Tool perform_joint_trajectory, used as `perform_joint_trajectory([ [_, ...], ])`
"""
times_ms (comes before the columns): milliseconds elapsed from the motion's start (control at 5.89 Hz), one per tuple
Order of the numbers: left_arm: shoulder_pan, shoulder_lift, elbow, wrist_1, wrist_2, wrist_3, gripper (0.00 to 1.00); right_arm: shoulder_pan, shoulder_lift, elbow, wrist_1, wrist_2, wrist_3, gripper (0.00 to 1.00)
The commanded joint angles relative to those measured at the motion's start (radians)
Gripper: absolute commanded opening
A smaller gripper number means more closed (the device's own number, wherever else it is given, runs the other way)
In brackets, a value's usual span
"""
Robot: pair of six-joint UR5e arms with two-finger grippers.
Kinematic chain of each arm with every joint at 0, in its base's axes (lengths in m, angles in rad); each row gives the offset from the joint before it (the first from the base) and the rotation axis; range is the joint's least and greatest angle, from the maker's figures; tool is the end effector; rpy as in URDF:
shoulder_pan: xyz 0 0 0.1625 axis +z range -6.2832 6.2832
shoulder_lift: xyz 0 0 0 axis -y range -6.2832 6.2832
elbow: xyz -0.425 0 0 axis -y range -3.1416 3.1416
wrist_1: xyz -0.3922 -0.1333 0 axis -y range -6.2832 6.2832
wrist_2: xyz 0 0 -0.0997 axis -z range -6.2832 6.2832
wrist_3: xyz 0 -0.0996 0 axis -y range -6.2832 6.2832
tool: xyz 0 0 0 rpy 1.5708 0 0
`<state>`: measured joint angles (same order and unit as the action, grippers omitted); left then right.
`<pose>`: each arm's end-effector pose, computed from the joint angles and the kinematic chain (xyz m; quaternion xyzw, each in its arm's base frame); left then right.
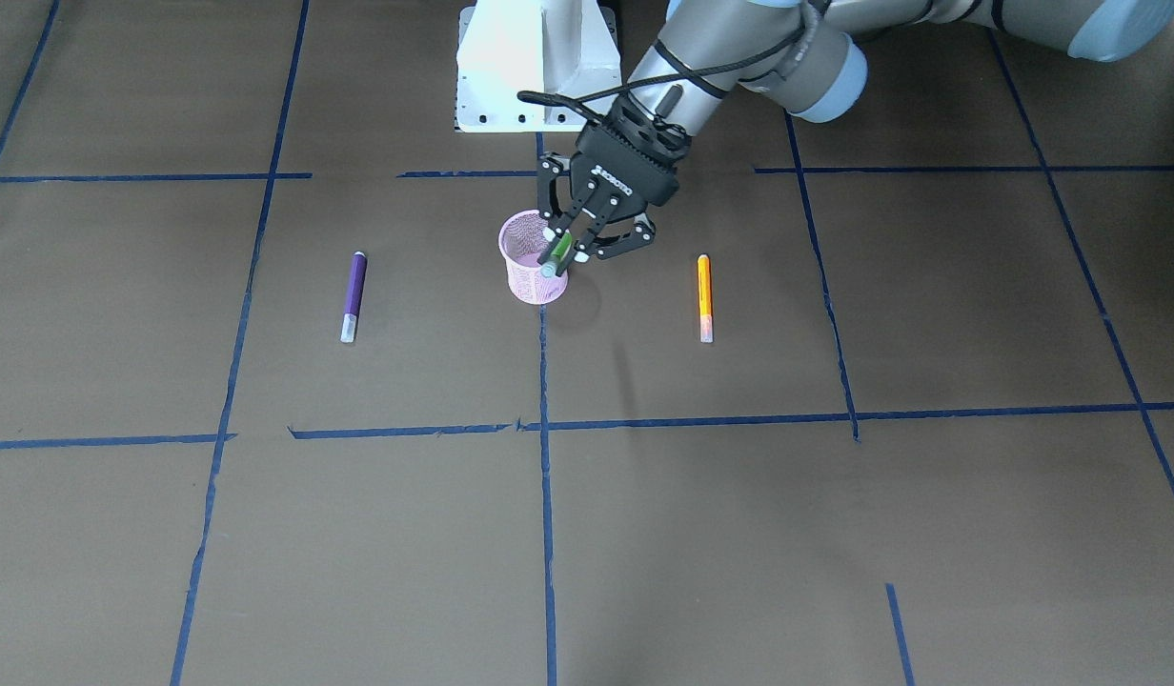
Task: Collect pens into pen holder
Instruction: 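Lift the green marker with the left gripper and drop it into the pink holder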
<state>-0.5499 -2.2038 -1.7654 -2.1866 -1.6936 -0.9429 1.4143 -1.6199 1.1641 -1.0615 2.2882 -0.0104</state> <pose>0.4717 -0.4312 0.1300 0.3280 0.5739 0.0697 0.7471 -0.0008 -0.4401 0.8292 -0.0006 -0.3518 -0.0874 0.9320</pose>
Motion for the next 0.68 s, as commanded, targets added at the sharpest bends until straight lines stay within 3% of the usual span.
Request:
perform_joint_trajectory([
  [0, 0.045, 0.010, 0.026, -0.088, 0.066, -0.007, 0.00, 0.000, 0.000, 0.000, 0.000, 0.000, 0.000, 1.00],
  [509, 0.131, 0.062, 0.041, -0.119, 0.090, -0.005, 0.00, 0.000, 0.000, 0.000, 0.000, 0.000, 0.001, 1.00],
])
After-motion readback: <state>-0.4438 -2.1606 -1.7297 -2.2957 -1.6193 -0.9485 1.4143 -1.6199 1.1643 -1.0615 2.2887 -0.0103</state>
